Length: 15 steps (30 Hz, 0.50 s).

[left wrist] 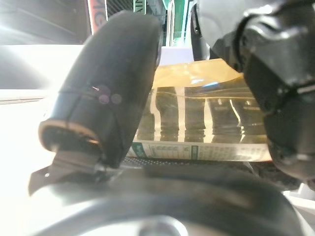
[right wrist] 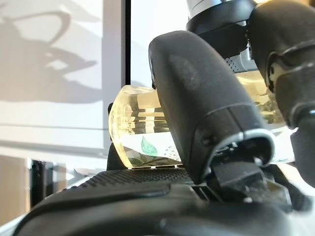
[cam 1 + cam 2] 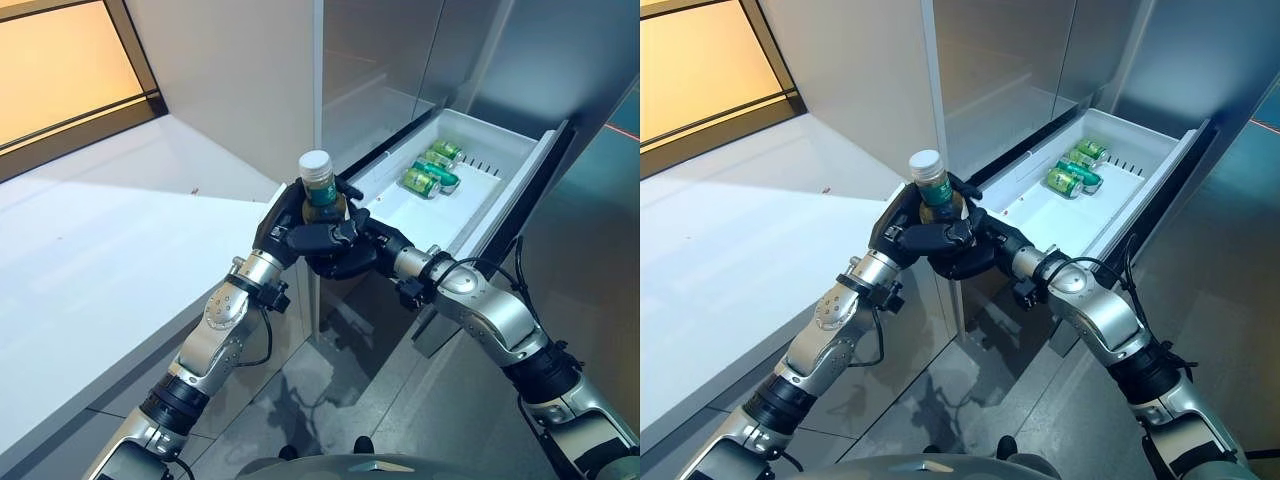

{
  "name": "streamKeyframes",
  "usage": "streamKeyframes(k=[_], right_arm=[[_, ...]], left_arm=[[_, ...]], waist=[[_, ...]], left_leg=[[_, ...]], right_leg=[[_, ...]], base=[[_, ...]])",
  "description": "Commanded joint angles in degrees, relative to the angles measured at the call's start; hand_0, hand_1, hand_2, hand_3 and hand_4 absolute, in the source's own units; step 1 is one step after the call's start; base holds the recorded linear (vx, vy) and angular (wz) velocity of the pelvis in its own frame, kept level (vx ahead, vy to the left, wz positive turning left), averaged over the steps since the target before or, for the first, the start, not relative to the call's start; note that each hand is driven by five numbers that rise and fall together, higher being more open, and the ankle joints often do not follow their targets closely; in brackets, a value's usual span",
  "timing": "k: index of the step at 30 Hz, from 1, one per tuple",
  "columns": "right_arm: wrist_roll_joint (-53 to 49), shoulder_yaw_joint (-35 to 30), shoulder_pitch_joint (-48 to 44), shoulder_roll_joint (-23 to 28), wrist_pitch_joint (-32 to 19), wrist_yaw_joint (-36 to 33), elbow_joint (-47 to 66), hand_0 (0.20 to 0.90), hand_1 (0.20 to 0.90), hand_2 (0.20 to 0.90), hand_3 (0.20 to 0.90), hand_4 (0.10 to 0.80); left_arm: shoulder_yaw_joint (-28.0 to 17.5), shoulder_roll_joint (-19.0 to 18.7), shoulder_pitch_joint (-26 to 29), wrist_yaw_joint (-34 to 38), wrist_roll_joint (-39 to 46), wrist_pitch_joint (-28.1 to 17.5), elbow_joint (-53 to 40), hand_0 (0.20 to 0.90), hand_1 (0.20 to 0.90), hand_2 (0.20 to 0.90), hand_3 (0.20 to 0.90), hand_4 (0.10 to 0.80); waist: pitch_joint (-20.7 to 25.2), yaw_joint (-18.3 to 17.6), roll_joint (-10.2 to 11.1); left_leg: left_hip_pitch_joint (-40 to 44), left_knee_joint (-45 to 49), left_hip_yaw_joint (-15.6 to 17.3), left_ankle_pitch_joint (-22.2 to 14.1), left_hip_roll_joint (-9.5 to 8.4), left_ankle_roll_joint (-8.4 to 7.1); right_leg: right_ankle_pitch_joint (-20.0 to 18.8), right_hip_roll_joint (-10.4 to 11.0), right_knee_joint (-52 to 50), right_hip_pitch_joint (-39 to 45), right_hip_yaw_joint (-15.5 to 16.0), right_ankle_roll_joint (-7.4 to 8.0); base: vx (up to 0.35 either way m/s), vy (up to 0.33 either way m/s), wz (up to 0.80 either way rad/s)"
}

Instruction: Put drinks into fridge and close the fridge

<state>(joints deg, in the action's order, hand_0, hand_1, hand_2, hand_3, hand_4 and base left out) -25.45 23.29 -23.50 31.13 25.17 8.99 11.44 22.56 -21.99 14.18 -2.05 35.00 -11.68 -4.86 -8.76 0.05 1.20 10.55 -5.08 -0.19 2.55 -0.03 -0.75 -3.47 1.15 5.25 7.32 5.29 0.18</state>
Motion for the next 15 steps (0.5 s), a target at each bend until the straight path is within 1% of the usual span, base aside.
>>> streamKeyframes(k=[1,2,5,8,9,10,11,15], right_arm=[[5.38,-8.79,-16.29,-3.45,-12.11,-11.09,0.45,0.300,0.300,0.300,0.200,0.100],[7.66,-10.10,-17.52,-2.39,-12.91,-13.31,0.08,0.300,0.300,0.300,0.200,0.100],[9.49,-11.43,-18.81,-0.86,-13.95,-16.46,-0.53,0.300,0.300,0.300,0.200,0.100],[13.03,-15.42,-20.00,3.70,-16.88,-22.68,-2.76,0.300,0.300,0.300,0.200,0.100],[13.38,-15.99,-20.26,4.62,-17.27,-23.47,-3.38,0.300,0.300,0.300,0.200,0.100],[14.02,-16.75,-20.67,6.12,-18.05,-25.31,-4.66,0.300,0.300,0.300,0.200,0.100],[13.87,-17.43,-21.02,7.44,-18.57,-26.70,-6.05,0.300,0.300,0.300,0.200,0.100],[13.19,-18.36,-22.02,10.43,-19.73,-30.46,-9.93,0.300,0.300,0.300,0.200,0.100]], left_arm=[[1.74,4.32,9.01,-0.15,4.52,-9.73,-3.02,0.900,0.900,0.900,0.900,0.800],[0.92,4.57,8.15,-0.43,6.66,-9.61,-3.41,0.900,0.900,0.900,0.900,0.800],[0.17,4.39,7.17,-0.66,8.72,-9.55,-4.48,0.900,0.900,0.900,0.900,0.800],[-1.83,3.41,4.33,-2.66,11.66,-8.90,-7.61,0.900,0.900,0.900,0.900,0.800],[-2.15,3.17,4.00,-3.14,12.05,-8.60,-8.03,0.900,0.900,0.900,0.900,0.800],[-2.48,2.73,3.44,-4.30,13.49,-7.62,-8.60,0.900,0.900,0.900,0.900,0.800],[-2.85,2.35,2.90,-6.19,15.86,-5.68,-9.17,0.900,0.900,0.900,0.900,0.800],[-3.13,1.77,1.73,-9.87,19.08,-2.04,-10.40,0.900,0.900,0.900,0.900,0.800]], waist=[[5.39,0.48,1.80],[5.32,0.76,1.90],[5.24,1.14,1.96],[5.03,1.95,2.16],[5.01,2.09,2.19],[4.96,2.32,2.19],[4.99,2.56,2.18],[5.02,3.28,2.03]], left_leg=[[-1.30,0.08,-0.65,-3.52,-1.87,1.76],[-1.19,0.08,-0.78,-3.54,-1.86,1.69],[-1.19,0.08,-1.06,-3.49,-1.90,1.65],[-1.34,0.35,-1.85,-3.53,-2.10,1.69],[-1.33,0.38,-1.99,-3.55,-2.12,1.69],[-1.33,0.45,-2.19,-3.56,-2.17,1.70],[-1.37,0.50,-2.43,-3.53,-2.22,1.69],[-1.38,0.62,-3.20,-3.48,-2.36,1.63]], right_leg=[[2.57,-0.59,-0.94,1.88,-1.89,1.39],[2.63,-0.56,-1.00,1.95,-1.64,1.32],[2.70,-0.57,-1.06,1.99,-1.44,1.21],[2.81,-0.71,-1.10,2.05,-1.03,0.98],[2.83,-0.74,-1.12,2.08,-0.94,0.96],[2.88,-0.76,-1.09,2.19,-0.75,0.94],[2.91,-0.78,-1.07,2.28,-0.56,0.92],[3.06,-0.70,-1.15,2.49,0.11,0.87]], base=[[0.000,0.000,0.00],[0.000,0.000,0.00],[0.007,-0.006,0.01],[0.023,-0.021,0.05],[0.022,-0.018,0.13],[0.024,-0.013,0.16],[0.026,-0.011,0.15],[0.034,-0.009,0.11]])
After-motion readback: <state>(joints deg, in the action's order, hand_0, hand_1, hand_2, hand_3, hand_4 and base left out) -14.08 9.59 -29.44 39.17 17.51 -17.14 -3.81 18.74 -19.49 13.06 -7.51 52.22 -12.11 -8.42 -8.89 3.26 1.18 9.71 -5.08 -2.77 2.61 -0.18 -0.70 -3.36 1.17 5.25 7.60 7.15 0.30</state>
